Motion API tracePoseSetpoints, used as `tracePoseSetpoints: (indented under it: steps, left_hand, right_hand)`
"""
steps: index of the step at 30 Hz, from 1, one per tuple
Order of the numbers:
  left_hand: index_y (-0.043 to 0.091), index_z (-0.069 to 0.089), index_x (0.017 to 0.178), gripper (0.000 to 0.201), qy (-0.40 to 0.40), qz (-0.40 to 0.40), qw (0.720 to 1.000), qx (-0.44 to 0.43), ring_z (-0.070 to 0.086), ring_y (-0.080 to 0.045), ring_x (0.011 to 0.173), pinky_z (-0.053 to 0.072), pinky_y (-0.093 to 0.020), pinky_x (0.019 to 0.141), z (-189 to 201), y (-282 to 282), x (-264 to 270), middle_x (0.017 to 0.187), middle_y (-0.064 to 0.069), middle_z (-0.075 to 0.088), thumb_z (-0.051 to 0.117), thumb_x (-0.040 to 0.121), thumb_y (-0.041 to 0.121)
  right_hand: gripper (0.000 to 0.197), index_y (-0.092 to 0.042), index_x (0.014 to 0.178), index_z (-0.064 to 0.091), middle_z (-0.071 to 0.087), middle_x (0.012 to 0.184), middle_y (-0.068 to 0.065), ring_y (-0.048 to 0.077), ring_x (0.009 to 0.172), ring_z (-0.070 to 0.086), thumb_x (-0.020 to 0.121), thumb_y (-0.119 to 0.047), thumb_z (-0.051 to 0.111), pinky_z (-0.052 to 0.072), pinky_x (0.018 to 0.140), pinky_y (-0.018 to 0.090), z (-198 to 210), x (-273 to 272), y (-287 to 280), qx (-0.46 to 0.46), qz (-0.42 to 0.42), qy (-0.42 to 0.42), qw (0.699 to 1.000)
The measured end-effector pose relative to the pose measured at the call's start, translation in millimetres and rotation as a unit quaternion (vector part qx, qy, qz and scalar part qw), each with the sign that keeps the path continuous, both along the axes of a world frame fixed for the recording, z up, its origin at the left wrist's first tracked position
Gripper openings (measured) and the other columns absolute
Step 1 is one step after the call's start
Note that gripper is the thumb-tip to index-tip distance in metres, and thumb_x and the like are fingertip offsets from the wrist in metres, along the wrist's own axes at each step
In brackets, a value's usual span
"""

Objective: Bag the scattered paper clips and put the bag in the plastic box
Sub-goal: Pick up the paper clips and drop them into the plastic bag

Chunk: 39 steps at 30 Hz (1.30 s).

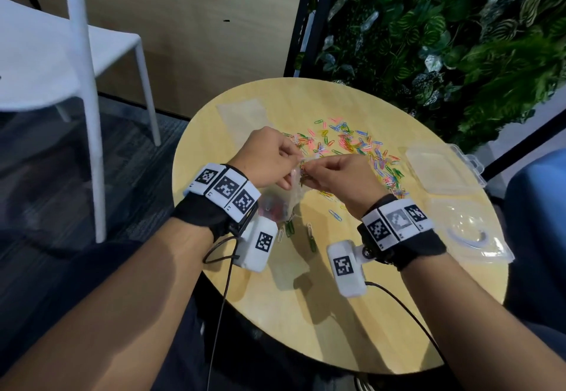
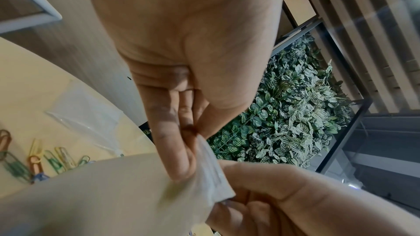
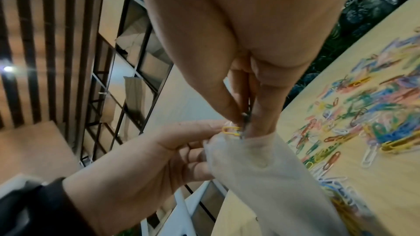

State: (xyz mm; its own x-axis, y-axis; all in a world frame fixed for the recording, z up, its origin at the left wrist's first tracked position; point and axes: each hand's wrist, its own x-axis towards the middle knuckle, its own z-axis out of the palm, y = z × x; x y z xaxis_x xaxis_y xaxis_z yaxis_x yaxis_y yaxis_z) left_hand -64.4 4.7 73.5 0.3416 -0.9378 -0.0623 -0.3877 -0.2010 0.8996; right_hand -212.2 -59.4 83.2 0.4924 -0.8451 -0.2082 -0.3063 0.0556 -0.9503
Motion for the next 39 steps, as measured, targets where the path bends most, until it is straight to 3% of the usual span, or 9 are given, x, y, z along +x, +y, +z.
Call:
tracePoseSetpoints:
  steps: [5,9,12,17,21,24,27,31,39]
  left_hand:
    - [0.006,0.075,0.101,0.015,0.007,0.005,1.0,-0.004,0.073,-0.021,0.054,0.064,-0.032,0.061,-0.3,-1.0,3.6,0.08,-0.011,0.074,0.061,0.097,0.008]
    - [0.002,0.074,0.102,0.013,0.024,-0.01,1.0,-0.005,0.072,-0.021,0.054,0.063,-0.029,0.058,0.1,-1.8,4.3,0.07,-0.015,0.071,0.062,0.097,0.007]
    - [0.002,0.075,0.102,0.013,0.012,-0.014,1.0,-0.002,0.072,-0.023,0.055,0.063,-0.029,0.058,-0.7,-1.2,4.0,0.071,-0.015,0.072,0.064,0.096,0.008]
    - [0.005,0.076,0.103,0.015,-0.018,0.005,1.0,-0.016,0.072,-0.019,0.053,0.057,-0.02,0.05,1.4,2.2,14.3,0.087,-0.011,0.074,0.063,0.096,0.009]
    - [0.011,0.077,0.096,0.012,-0.052,0.033,0.997,-0.041,0.068,-0.017,0.045,0.054,-0.024,0.046,2.2,12.6,27.0,0.069,-0.01,0.073,0.066,0.095,0.015]
    - [0.012,0.077,0.092,0.011,-0.05,0.07,0.995,-0.052,0.067,-0.02,0.042,0.058,-0.033,0.05,4.1,20.6,38.9,0.06,-0.004,0.068,0.068,0.094,0.017]
    - [0.011,0.078,0.088,0.012,-0.067,0.109,0.989,-0.076,0.061,-0.011,0.035,0.052,-0.023,0.045,8.4,27.2,45.5,0.051,0.003,0.064,0.067,0.093,0.014]
    - [0.014,0.078,0.086,0.014,-0.094,0.145,0.979,-0.109,0.061,-0.009,0.036,0.053,-0.02,0.046,11.2,36.7,53.2,0.053,0.0,0.066,0.066,0.092,0.012]
    - [0.018,0.076,0.089,0.013,-0.105,0.146,0.98,-0.091,0.066,-0.014,0.041,0.057,-0.025,0.052,8.3,48.3,64.8,0.06,-0.005,0.07,0.065,0.095,0.016]
  right_hand:
    - [0.024,-0.009,0.091,0.075,0.074,0.077,0.012,0.02,0.067,0.073,0.081,0.007,0.061,0.061,0.07,0.028,-2.0,-1.5,-3.6,-0.167,0.073,0.135,0.974]
    - [0.02,-0.017,0.084,0.079,0.071,0.072,-0.001,0.013,0.064,0.06,0.077,-0.004,0.066,0.038,0.062,0.011,1.9,3.9,1.8,-0.38,0.139,0.237,0.883]
    - [0.038,-0.012,0.092,0.076,0.069,0.085,0.006,0.021,0.076,0.05,0.078,0.007,0.047,0.029,0.064,0.022,6.9,8.9,6.1,-0.369,0.223,0.326,0.841]
    - [0.036,-0.013,0.088,0.078,0.074,0.084,0.004,0.018,0.077,0.069,0.078,0.007,0.049,0.056,0.072,0.031,10.0,8.2,8.2,-0.347,0.157,0.186,0.906]
    - [0.022,-0.015,0.097,0.075,0.072,0.087,0.001,0.012,0.072,0.069,0.085,-0.002,0.062,0.058,0.056,0.024,7.5,-19.9,10.1,-0.264,0.076,0.081,0.958]
    - [0.052,-0.02,0.123,0.061,0.063,0.104,0.004,0.023,0.07,0.07,0.076,-0.026,0.079,0.06,0.065,0.036,-23.9,-50.6,13.5,-0.185,0.102,0.26,0.942]
    - [0.093,-0.015,0.135,0.046,0.051,0.122,0.01,0.024,0.091,0.065,0.06,-0.055,0.083,0.052,0.081,0.031,-54.4,-61.6,28.5,-0.166,0.154,0.419,0.879]
    - [0.07,-0.012,0.111,0.053,0.046,0.114,0.011,0.018,0.08,0.05,0.061,-0.049,0.083,0.043,0.073,0.024,-71.1,-43.0,53.7,-0.183,0.136,0.401,0.887]
    - [0.077,-0.014,0.139,0.043,0.041,0.132,0.015,0.029,0.11,0.053,0.075,-0.04,0.078,0.043,0.097,0.032,-83.9,18.7,27.3,-0.215,0.047,0.357,0.908]
